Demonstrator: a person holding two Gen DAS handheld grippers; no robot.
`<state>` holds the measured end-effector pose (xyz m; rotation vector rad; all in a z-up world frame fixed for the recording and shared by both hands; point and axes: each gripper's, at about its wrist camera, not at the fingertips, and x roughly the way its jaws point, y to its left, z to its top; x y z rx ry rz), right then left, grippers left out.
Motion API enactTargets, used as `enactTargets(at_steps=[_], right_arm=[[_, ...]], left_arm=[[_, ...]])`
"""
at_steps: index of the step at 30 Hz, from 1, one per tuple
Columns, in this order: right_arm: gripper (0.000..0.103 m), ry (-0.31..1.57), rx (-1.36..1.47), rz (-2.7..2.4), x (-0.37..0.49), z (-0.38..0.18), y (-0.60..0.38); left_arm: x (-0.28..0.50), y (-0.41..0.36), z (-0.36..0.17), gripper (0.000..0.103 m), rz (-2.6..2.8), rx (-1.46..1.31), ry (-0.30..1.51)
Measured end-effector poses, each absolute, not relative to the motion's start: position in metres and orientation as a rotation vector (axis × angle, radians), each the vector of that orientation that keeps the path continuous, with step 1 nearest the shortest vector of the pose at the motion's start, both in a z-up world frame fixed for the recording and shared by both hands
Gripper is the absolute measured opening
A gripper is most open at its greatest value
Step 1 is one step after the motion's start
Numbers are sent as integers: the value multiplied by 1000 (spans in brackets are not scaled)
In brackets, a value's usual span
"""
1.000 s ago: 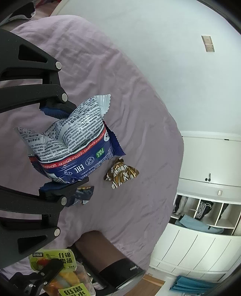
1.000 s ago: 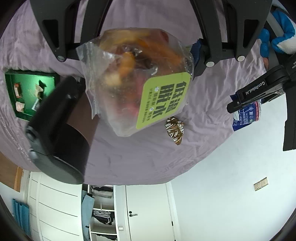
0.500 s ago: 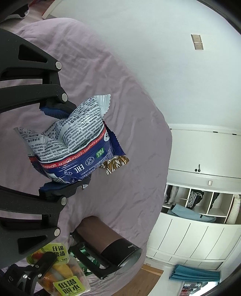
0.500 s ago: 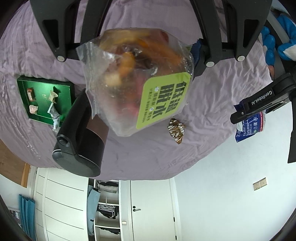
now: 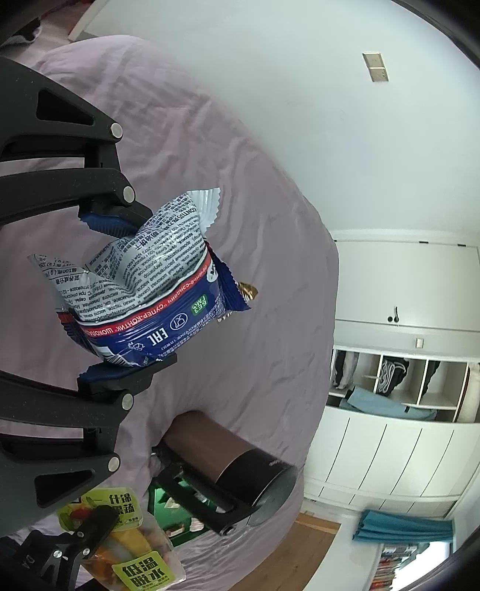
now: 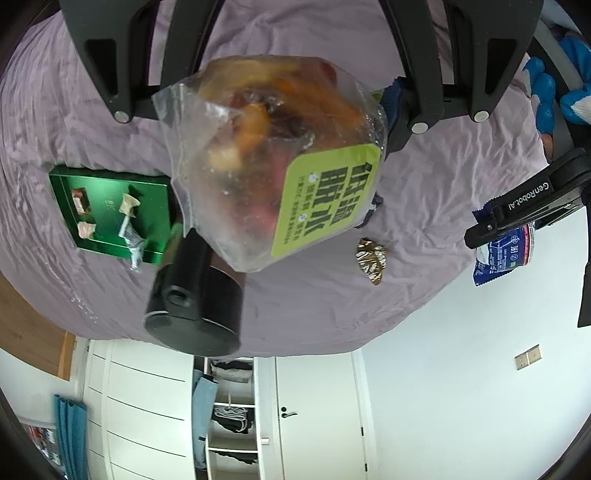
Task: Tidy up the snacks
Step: 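Carry the biscuit packet and fruit bag with both tools toward the green tray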
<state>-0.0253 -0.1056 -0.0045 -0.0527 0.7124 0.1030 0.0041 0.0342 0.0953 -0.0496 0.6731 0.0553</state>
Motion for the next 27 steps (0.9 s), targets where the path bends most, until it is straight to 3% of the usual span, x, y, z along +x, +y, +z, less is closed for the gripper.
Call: enactTargets(at_steps=[27], right_arm=[[71, 707, 62, -79, -58, -14, -223]], left_arm=[[-5, -64, 101, 49, -86, 99, 696]])
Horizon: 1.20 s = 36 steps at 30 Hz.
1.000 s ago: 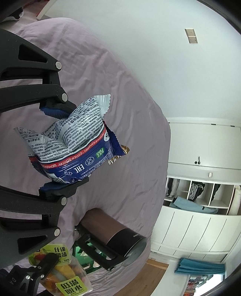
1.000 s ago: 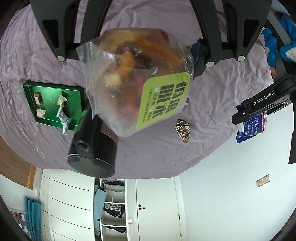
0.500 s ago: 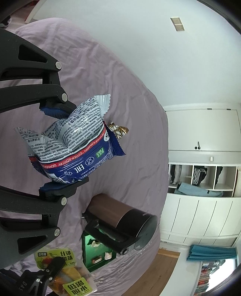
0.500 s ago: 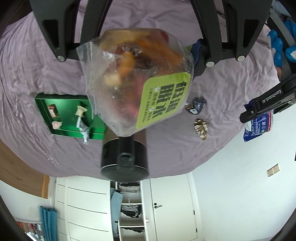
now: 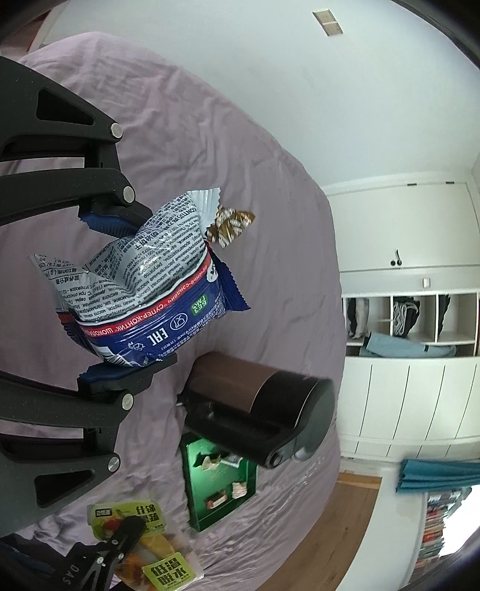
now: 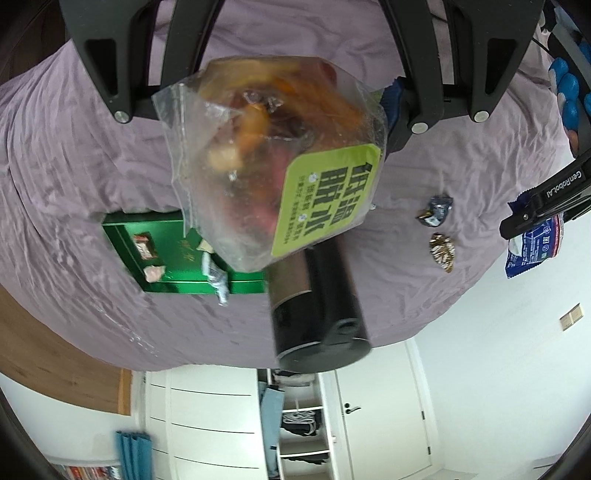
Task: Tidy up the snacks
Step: 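Carry the biscuit packet and fruit bag with both tools toward the green tray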
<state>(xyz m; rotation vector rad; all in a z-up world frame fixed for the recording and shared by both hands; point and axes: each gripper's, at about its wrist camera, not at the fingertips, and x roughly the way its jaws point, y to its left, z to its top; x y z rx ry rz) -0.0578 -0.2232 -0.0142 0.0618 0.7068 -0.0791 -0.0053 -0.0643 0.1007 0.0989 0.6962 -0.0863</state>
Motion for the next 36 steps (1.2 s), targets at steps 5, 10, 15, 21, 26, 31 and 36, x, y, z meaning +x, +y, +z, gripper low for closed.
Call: enactTargets(at_steps=[5, 10, 15, 21, 26, 31, 36], right_arm=[[71, 710, 75, -118, -64, -17, -246], [71, 711, 90, -168, -73, -21, -275], [71, 709, 111, -231, -82, -23, -309], [71, 718, 133, -306, -92, -29, -350], [71, 723, 146, -353, -93, -32, -381], [71, 723, 152, -381, -86, -34, -404], [71, 719, 150, -390, -70, -35, -423]], left_arm=[[-7, -87, 95, 49, -127, 118, 715], [-9, -115, 92, 49, -177, 143, 729], [-11, -151, 88, 49, -239, 190, 738], [-9, -191, 83, 49, -316, 216, 755], [-6, -224, 77, 49, -375, 235, 772], [1, -251, 73, 49, -427, 237, 794], [9, -280, 66, 49, -475, 254, 804]])
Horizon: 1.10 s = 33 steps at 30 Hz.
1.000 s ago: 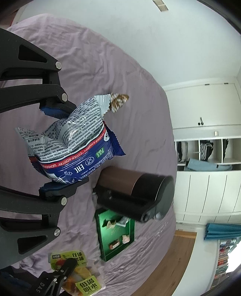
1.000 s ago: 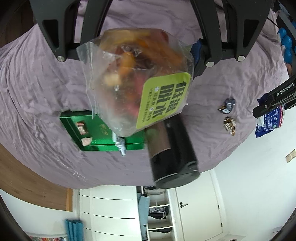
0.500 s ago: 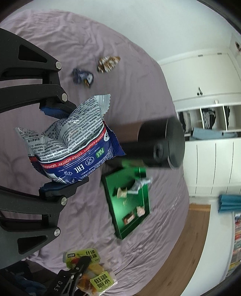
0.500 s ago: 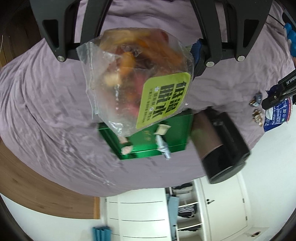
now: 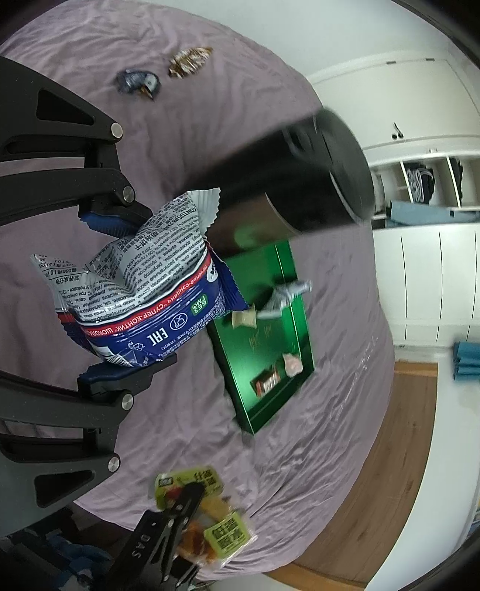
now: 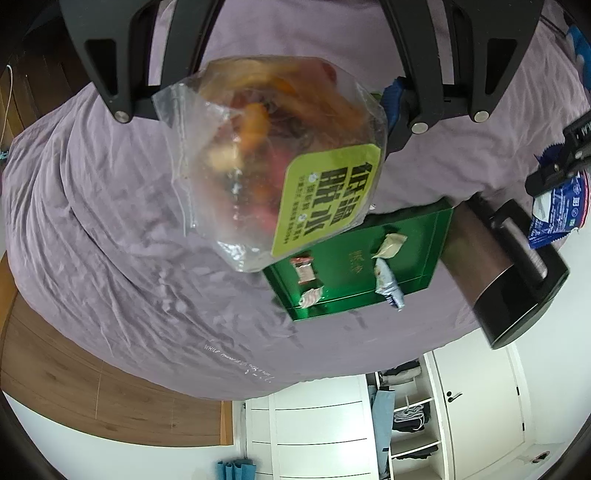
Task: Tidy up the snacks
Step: 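Carry the biscuit packet and fruit bag with both tools toward the green tray, then lower the biscuit packet and fruit bag into the tray and open both tools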
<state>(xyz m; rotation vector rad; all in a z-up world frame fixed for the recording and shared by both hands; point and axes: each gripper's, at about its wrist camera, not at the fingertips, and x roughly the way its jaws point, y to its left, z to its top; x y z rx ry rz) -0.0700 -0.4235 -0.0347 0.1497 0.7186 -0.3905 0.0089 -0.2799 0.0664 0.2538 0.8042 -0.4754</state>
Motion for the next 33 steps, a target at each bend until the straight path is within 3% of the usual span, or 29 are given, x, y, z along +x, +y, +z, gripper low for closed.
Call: enactTargets(at_steps=[20, 33], right_arm=[[71, 675, 0, -311, 88, -29, -468], [71, 769, -31, -207, 202, -83, -476]], left_arm=[[111, -377, 30, 50, -485, 239, 789], [174, -392, -24, 50, -410, 269, 811]])
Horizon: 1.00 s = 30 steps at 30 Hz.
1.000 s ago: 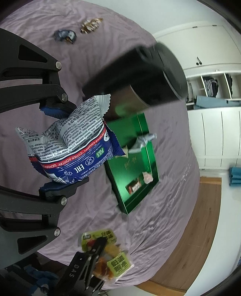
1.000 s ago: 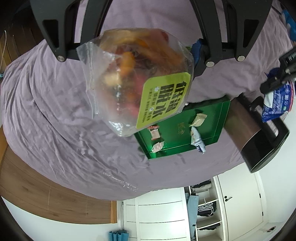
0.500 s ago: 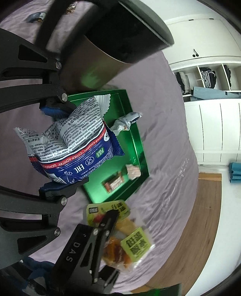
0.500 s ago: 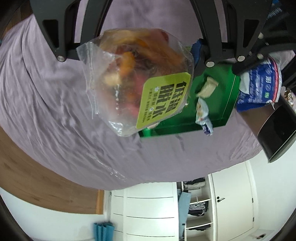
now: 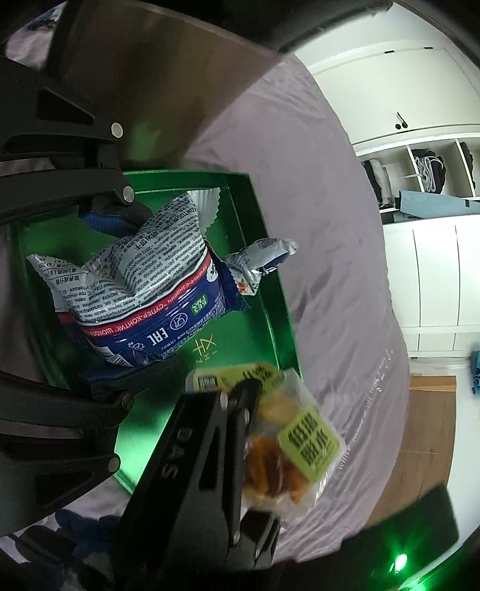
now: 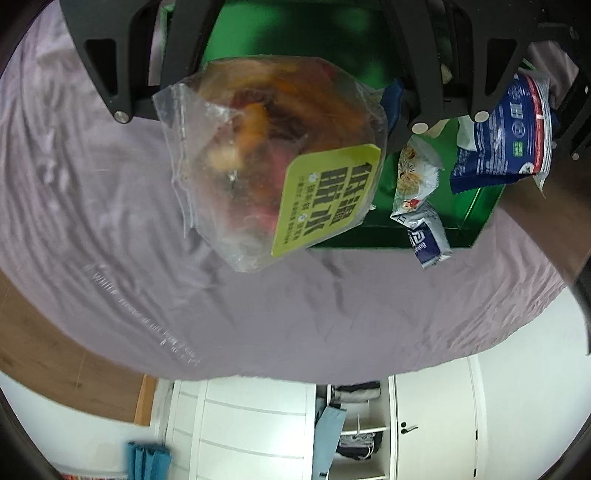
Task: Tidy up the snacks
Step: 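Lower the biscuit packet and fruit bag into the tray and open both tools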
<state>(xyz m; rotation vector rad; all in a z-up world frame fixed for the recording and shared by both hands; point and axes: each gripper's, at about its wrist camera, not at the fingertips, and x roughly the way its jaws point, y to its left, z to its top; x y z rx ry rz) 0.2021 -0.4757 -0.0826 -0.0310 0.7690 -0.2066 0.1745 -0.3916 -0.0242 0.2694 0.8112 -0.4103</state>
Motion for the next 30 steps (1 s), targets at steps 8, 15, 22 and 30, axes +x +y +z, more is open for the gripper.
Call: enactTargets(at_steps=[8, 15, 22, 30], right_arm=[[71, 795, 4, -200, 227, -106, -490], [76, 807, -4, -177, 234, -110, -492], [85, 821, -7, -196, 236, -110, -492], [103, 810, 8, -219, 228, -100, -495]], left_arm=[[184, -402, -42, 50, -426, 284, 822], [191, -408, -56, 50, -417, 288, 845], [193, -407, -57, 51, -419, 279, 868], [193, -403, -44, 70, -396, 257, 841]])
